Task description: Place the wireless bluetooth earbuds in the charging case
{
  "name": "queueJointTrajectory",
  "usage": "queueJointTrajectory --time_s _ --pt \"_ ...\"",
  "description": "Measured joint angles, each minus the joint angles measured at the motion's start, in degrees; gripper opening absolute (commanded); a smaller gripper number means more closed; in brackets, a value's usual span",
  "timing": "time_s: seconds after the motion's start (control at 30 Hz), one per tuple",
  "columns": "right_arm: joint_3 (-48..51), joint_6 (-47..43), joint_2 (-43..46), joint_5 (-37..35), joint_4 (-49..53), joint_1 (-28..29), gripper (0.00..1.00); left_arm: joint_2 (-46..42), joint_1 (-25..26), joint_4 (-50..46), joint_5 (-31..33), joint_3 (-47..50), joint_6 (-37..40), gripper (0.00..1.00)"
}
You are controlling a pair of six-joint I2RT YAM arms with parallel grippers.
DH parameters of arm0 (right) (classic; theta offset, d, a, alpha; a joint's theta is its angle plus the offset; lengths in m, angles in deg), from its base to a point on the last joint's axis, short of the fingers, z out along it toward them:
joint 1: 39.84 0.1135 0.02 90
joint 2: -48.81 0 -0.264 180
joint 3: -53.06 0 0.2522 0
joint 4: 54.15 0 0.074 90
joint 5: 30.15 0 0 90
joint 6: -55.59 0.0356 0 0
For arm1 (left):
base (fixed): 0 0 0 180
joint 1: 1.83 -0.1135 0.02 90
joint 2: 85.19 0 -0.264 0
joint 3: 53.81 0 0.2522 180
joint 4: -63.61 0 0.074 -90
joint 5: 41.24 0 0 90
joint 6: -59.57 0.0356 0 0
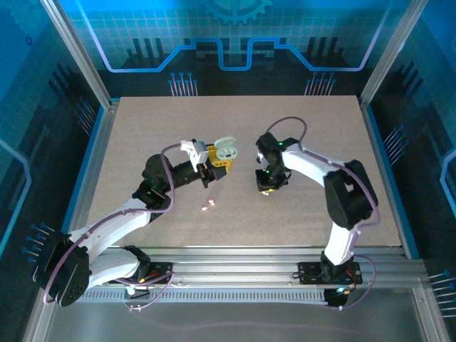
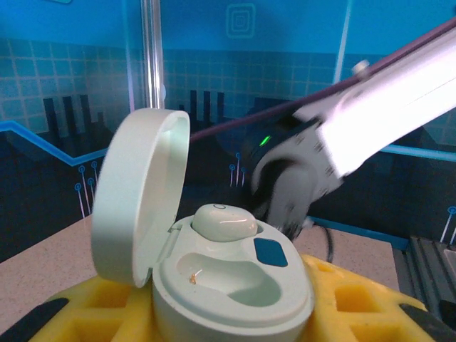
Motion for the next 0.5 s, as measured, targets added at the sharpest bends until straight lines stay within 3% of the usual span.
queueJointTrajectory --time_s 0.23,0.5 --pt "-0.63 3.1 16.57 19.37 -4.76 -7.32 0.2 0.2 0.0 -0.07 3.41 0.0 1.11 0.26" --pt "-1.88 9.14 18.18 42.71 -12.11 -8.44 0.2 2.25 0.0 0.02 6.97 0.0 2.14 0.27"
